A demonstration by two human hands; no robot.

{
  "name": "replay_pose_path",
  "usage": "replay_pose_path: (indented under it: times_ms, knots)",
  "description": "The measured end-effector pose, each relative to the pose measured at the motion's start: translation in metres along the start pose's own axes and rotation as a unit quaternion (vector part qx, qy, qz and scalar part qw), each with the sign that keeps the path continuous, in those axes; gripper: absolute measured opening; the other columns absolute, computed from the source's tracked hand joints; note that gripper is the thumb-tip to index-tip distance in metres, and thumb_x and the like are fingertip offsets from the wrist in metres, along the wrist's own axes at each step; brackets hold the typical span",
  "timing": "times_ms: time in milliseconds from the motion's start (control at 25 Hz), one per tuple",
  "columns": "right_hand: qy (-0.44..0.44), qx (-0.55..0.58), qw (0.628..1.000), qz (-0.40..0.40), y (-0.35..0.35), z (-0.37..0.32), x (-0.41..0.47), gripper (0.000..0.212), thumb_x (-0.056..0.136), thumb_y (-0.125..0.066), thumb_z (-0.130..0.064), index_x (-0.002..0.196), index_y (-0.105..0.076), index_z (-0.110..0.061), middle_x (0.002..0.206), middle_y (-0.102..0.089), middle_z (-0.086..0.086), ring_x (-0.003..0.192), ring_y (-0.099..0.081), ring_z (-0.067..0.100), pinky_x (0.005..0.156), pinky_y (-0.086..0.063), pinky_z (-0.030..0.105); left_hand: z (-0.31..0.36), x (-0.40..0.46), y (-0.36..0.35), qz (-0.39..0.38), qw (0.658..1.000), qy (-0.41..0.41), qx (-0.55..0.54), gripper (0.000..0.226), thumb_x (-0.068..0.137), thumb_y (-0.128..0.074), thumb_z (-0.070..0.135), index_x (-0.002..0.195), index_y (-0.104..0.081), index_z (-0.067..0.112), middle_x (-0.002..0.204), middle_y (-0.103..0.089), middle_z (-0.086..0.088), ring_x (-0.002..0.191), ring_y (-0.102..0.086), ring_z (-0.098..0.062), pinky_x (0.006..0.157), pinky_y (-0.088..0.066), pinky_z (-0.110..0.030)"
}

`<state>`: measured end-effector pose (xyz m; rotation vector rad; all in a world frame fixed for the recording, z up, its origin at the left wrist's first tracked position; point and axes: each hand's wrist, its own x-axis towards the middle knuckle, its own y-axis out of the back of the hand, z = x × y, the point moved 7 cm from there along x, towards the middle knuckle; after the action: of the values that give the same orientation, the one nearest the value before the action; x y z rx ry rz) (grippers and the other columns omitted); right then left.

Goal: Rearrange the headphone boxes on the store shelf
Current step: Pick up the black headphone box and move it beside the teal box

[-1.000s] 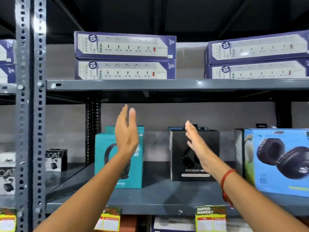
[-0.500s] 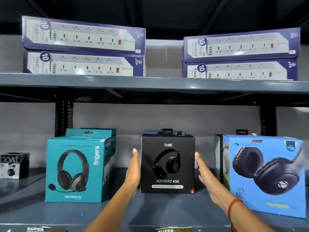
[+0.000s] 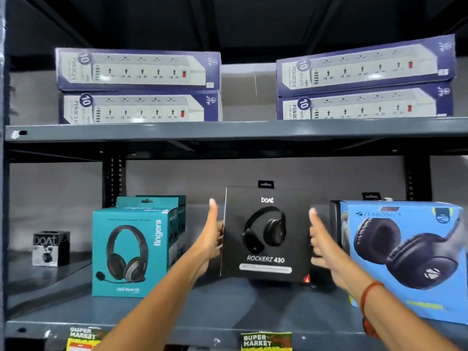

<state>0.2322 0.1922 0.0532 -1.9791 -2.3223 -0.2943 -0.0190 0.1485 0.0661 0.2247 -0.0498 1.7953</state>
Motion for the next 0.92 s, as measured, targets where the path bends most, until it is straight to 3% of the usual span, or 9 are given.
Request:
replay_pose_path:
  times_ms: [120, 200, 280, 360, 400, 560, 640, 800, 920]
  knots:
    - [0.022, -0.006, 0.999, 0.037, 0.012, -0.033, -0.017, 0.106, 0.062, -0.033, -0.093, 0.146, -0.042, -0.029, 0.141, -0.05, 0.0, 0.11, -0.049, 0.019, 0.088, -0.041, 0.037, 0.037, -0.019, 0.002, -0.012, 1.0, -0.02, 0.004, 0.092, 0.079, -0.008, 0.09, 0.064, -0.082, 0.037, 0.066, -0.077, 0.013, 0.08, -0.068, -0.01, 0.067, -0.049, -0.024]
    - [0.038, -0.003, 0.999, 0.036, 0.01, -0.047, -0.03, 0.096, 0.056, -0.034, -0.095, 0.13, -0.05, -0.038, 0.125, -0.052, -0.005, 0.105, -0.055, 0.016, 0.087, -0.043, 0.038, 0.044, -0.031, 0.004, -0.014, 1.0, -0.022, 0.004, 0.092, 0.078, -0.008, 0.091, 0.068, -0.082, 0.037, 0.073, -0.078, 0.012, 0.085, -0.066, -0.01, 0.071, -0.047, -0.026]
    - [0.036, -0.026, 0.999, 0.027, 0.003, -0.047, -0.039, 0.107, 0.053, -0.034, -0.098, 0.138, -0.048, -0.034, 0.133, -0.052, -0.002, 0.121, -0.055, 0.022, 0.096, -0.044, 0.04, 0.036, -0.043, 0.013, 0.012, 1.0, -0.012, 0.004, 0.092, 0.076, -0.012, 0.092, 0.102, -0.079, 0.034, 0.106, -0.075, 0.006, 0.104, -0.065, -0.016, 0.085, -0.048, -0.031]
    - [0.028, -0.045, 0.999, 0.001, -0.015, -0.042, -0.049, 0.121, 0.053, -0.032, -0.099, 0.151, -0.037, -0.028, 0.152, -0.043, 0.003, 0.135, -0.045, 0.027, 0.103, -0.04, 0.042, 0.022, -0.059, 0.032, 0.068, 0.997, 0.001, 0.018, 0.105, 0.073, -0.016, 0.094, 0.141, -0.055, 0.025, 0.144, -0.058, -0.005, 0.13, -0.053, -0.027, 0.105, -0.041, -0.038]
    - [0.028, -0.044, 0.998, -0.019, -0.027, -0.039, -0.054, 0.124, 0.051, -0.032, -0.099, 0.153, -0.033, -0.028, 0.157, -0.039, 0.004, 0.136, -0.043, 0.027, 0.103, -0.04, 0.041, 0.016, -0.069, 0.043, 0.102, 0.994, 0.002, 0.033, 0.116, 0.067, -0.017, 0.098, 0.149, -0.045, 0.021, 0.152, -0.05, -0.009, 0.136, -0.048, -0.031, 0.113, -0.037, -0.045]
    - [0.029, -0.019, 0.996, -0.076, -0.081, -0.03, -0.067, 0.114, 0.049, -0.037, -0.097, 0.147, -0.033, -0.039, 0.158, -0.035, 0.003, 0.126, -0.047, 0.021, 0.089, -0.046, 0.033, 0.003, -0.115, 0.094, 0.272, 0.949, -0.011, 0.158, 0.139, 0.049, 0.006, 0.103, 0.139, -0.055, 0.016, 0.141, -0.057, -0.021, 0.127, -0.052, -0.043, 0.11, -0.037, -0.057]
    - [0.019, -0.002, 0.995, -0.094, -0.106, -0.021, -0.068, 0.119, 0.048, -0.04, -0.095, 0.15, -0.032, -0.036, 0.158, -0.035, 0.003, 0.132, -0.044, 0.021, 0.098, -0.044, 0.038, -0.006, -0.136, 0.114, 0.324, 0.928, -0.008, 0.187, 0.134, 0.056, 0.007, 0.099, 0.133, -0.06, 0.013, 0.137, -0.059, -0.025, 0.126, -0.051, -0.043, 0.107, -0.036, -0.056]
    - [0.019, 0.014, 0.988, -0.15, -0.151, -0.004, -0.068, 0.114, 0.055, -0.041, -0.094, 0.153, -0.028, -0.036, 0.162, -0.029, -0.001, 0.144, -0.032, 0.021, 0.108, -0.037, 0.043, -0.028, -0.159, 0.144, 0.369, 0.916, 0.013, 0.156, 0.118, 0.071, -0.003, 0.093, 0.139, -0.057, 0.014, 0.143, -0.055, -0.023, 0.132, -0.047, -0.041, 0.106, -0.035, -0.053]
    - [0.021, 0.021, 0.983, -0.18, -0.172, 0.007, -0.067, 0.11, 0.057, -0.04, -0.094, 0.152, -0.024, -0.041, 0.165, -0.019, -0.003, 0.148, -0.023, 0.019, 0.112, -0.032, 0.044, -0.04, -0.16, 0.154, 0.353, 0.927, 0.021, 0.124, 0.11, 0.076, -0.008, 0.091, 0.146, -0.05, 0.017, 0.152, -0.048, -0.019, 0.138, -0.041, -0.04, 0.11, -0.032, -0.053]
